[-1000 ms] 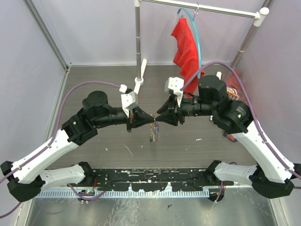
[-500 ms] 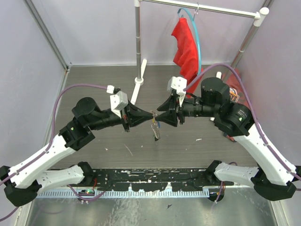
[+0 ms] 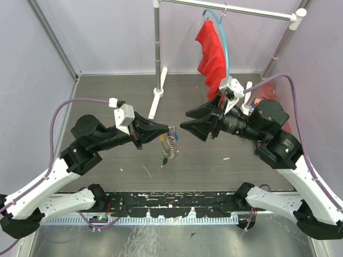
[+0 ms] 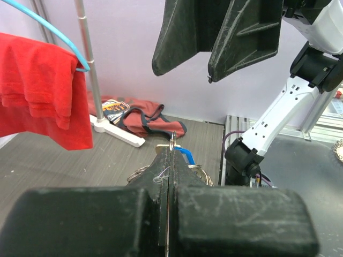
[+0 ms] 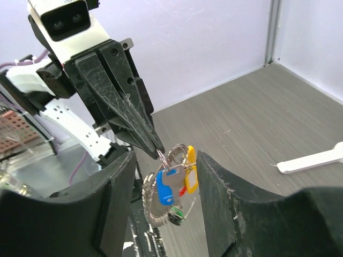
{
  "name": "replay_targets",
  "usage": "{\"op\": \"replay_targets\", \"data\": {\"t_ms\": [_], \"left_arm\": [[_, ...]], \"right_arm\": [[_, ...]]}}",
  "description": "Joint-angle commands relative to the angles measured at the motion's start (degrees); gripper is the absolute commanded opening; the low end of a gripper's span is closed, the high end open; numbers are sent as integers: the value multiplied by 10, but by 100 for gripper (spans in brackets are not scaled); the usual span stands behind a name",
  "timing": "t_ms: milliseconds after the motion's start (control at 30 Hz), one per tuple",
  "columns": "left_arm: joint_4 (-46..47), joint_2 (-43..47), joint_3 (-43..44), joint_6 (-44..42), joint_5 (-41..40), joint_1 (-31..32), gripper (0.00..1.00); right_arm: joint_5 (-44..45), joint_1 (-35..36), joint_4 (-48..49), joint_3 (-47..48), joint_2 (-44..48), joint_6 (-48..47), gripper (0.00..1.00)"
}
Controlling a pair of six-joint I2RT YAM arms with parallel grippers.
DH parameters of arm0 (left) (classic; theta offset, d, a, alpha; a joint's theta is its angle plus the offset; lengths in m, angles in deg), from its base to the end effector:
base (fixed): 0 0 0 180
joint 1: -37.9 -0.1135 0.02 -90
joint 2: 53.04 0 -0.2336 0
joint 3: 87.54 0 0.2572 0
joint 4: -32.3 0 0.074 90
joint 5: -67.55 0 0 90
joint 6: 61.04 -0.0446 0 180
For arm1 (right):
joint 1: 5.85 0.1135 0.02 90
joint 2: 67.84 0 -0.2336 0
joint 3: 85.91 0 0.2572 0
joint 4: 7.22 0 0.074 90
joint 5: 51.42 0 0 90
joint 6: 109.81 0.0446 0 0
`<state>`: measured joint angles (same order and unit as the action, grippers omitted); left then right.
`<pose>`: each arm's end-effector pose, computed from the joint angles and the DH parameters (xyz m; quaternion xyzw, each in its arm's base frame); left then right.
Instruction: Put the keys on the keyring
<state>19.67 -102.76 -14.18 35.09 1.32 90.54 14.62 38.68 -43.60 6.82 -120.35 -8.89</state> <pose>0.1176 -0.1836 0.4168 0.3917 0.5091 -0.4847 0.5937 0.1218 0.1453 0.4726 -0.3383 0.5958 0.4579 0.5665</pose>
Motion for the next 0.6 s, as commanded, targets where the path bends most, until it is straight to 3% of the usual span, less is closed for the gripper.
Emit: {"op": "replay_targets", "data": {"t_ms": [0, 200, 400, 567], "left_arm": [[36, 7, -1, 3, -13, 0, 0], [42, 10, 0, 6, -12, 0, 0], [43, 8, 5, 9, -7, 1, 0], [45, 6, 6, 9, -6, 0, 0]], "right_arm": [[-22, 2, 44, 6, -20, 65, 54], [-69, 3, 42, 5, -37, 69, 42], [-69, 2, 39, 0, -36, 70, 41], [-72, 2, 33, -1, -36, 68, 34]]}}
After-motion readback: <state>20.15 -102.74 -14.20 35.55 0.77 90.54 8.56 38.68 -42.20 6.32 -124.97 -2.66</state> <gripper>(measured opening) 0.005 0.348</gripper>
